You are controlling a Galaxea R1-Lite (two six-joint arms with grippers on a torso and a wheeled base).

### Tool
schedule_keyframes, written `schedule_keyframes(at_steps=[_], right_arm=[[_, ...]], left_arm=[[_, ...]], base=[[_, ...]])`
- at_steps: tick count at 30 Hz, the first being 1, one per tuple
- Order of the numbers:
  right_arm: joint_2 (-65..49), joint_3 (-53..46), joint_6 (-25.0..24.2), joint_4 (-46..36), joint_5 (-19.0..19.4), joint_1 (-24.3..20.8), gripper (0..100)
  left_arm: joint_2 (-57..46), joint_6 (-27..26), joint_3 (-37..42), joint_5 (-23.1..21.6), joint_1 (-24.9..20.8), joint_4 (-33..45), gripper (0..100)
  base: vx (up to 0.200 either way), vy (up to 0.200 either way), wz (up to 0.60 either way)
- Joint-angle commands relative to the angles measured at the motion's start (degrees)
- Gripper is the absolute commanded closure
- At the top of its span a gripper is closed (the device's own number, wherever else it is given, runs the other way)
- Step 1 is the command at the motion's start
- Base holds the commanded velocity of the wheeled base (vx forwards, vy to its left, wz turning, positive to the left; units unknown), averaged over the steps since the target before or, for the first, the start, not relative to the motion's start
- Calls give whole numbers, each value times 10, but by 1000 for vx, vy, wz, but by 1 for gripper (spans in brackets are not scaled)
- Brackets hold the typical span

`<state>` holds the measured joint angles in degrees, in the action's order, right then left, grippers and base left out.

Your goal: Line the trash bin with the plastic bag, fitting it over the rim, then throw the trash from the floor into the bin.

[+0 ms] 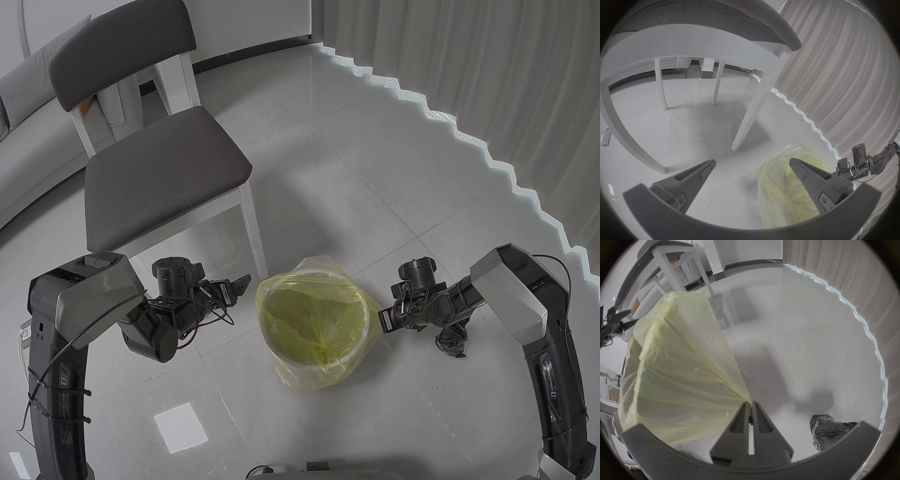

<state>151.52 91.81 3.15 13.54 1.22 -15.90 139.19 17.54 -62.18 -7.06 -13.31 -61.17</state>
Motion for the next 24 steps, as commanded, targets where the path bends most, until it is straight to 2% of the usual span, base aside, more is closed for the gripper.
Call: schedule_keyframes(at_steps=[1,8,22,23,24], right_arm=[[4,-11,1,-1,0,-6,100],[-1,-48,4,3,0,-14,100],[-126,-128,17,3,0,10,100],[-130,-131,17,3,0,11,0],[-131,-132,17,3,0,11,0]], left_arm=[[2,0,-2,-1,-1,0,0],[1,1,3,-1,-1,-3,0],[-4,2,3,-1,-6,-3,0],[-3,2,4,-1,-7,-3,0],[-3,2,4,-1,-9,-3,0]], base=[[0,0,0],[0,0,0],[0,0,0],[0,0,0],[0,0,0]])
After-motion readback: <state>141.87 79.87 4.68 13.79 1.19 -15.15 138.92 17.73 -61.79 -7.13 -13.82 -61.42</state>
